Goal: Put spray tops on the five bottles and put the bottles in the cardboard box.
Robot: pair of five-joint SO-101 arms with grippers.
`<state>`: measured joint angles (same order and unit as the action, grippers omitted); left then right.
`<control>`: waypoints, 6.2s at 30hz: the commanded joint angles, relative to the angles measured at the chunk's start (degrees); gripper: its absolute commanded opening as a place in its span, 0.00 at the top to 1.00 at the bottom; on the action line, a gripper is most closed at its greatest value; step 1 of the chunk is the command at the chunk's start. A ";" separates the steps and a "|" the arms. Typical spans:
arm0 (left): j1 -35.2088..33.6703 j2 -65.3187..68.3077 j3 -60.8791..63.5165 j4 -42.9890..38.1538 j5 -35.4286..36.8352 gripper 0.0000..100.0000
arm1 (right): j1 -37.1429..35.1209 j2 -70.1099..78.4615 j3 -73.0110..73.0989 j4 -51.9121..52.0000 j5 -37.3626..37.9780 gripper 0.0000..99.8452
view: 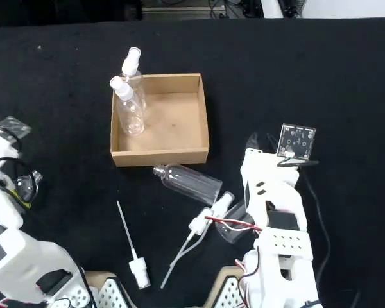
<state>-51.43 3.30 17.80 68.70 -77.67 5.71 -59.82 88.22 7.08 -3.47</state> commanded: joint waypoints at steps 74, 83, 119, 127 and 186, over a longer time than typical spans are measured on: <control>4.44 -2.64 5.93 -8.18 5.10 0.69 | -1.14 -1.80 -0.84 -1.32 0.53 0.93; 6.55 -2.99 8.13 -4.84 8.97 0.73 | -0.88 -2.07 -0.84 -1.32 0.53 0.93; 12.62 -55.56 36.35 -26.37 80.88 0.96 | -8.26 -31.16 -12.44 35.69 1.93 0.93; 12.88 -62.77 48.92 -33.85 82.99 0.97 | -30.86 -26.15 -29.76 53.89 14.07 0.93; 0.22 -74.64 61.49 -44.22 97.14 0.97 | -81.41 27.91 -20.62 42.90 0.79 0.85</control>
<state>-50.55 -70.02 80.31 25.80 18.95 -75.16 -31.60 70.02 52.26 -4.70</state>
